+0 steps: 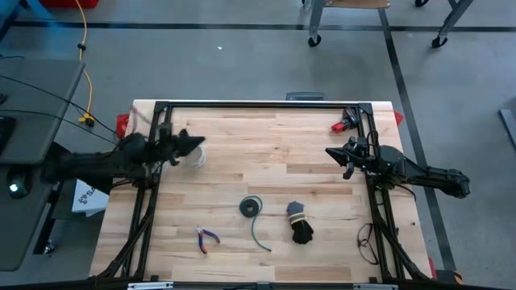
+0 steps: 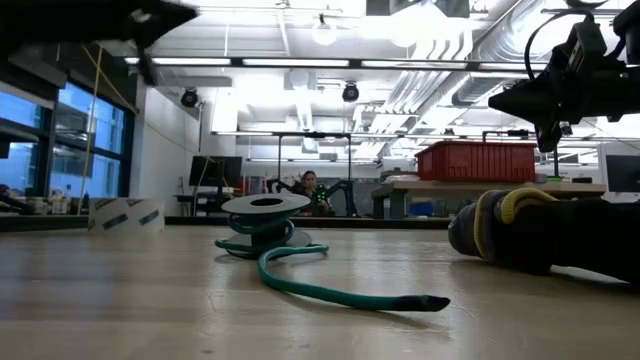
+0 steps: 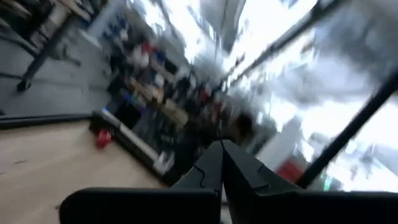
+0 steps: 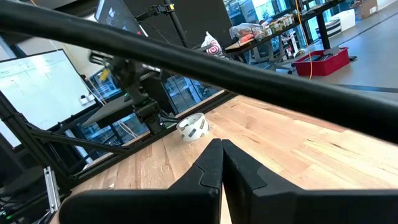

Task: Coil cords
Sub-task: Uncoil the green wire from the cable spool

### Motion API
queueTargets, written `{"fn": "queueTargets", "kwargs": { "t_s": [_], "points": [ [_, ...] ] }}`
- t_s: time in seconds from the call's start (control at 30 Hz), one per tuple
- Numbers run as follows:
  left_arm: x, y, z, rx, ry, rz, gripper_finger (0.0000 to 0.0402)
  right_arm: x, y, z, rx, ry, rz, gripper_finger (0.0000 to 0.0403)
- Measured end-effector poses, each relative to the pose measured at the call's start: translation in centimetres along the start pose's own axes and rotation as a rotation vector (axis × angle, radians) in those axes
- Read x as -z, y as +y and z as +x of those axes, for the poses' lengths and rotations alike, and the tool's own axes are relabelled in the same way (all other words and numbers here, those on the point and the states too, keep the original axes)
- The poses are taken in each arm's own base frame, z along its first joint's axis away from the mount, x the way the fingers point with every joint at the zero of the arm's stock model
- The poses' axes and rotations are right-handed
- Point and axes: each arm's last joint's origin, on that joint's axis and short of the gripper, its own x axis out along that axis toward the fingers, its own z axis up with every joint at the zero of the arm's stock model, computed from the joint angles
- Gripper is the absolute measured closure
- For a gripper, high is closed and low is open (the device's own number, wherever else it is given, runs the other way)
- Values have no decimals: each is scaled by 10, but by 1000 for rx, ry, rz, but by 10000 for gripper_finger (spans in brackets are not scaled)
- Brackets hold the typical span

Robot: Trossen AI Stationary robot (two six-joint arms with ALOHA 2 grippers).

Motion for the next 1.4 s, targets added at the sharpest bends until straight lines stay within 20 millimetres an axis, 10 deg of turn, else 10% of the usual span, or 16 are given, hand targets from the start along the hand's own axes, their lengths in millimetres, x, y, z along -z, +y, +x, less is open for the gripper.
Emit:
{"fn": "queueTargets", "kwargs": {
  "t_s": [0.23, 0.47, 1.07, 1.4],
  "points": [
    [-7, -25, 97, 97, 491, -10, 401, 0, 0, 0, 0, 0, 0, 402],
    [-8, -31, 134, 45, 677, -71, 401, 0, 0, 0, 5, -3, -49, 402],
    [-32, -44, 117, 44, 522, 228, 401, -3, 1, 0, -8, -37, 64, 402],
    [29, -12, 86, 67, 753, 82, 401, -44, 16, -4, -106, -321, 504, 402]
  ]
}}
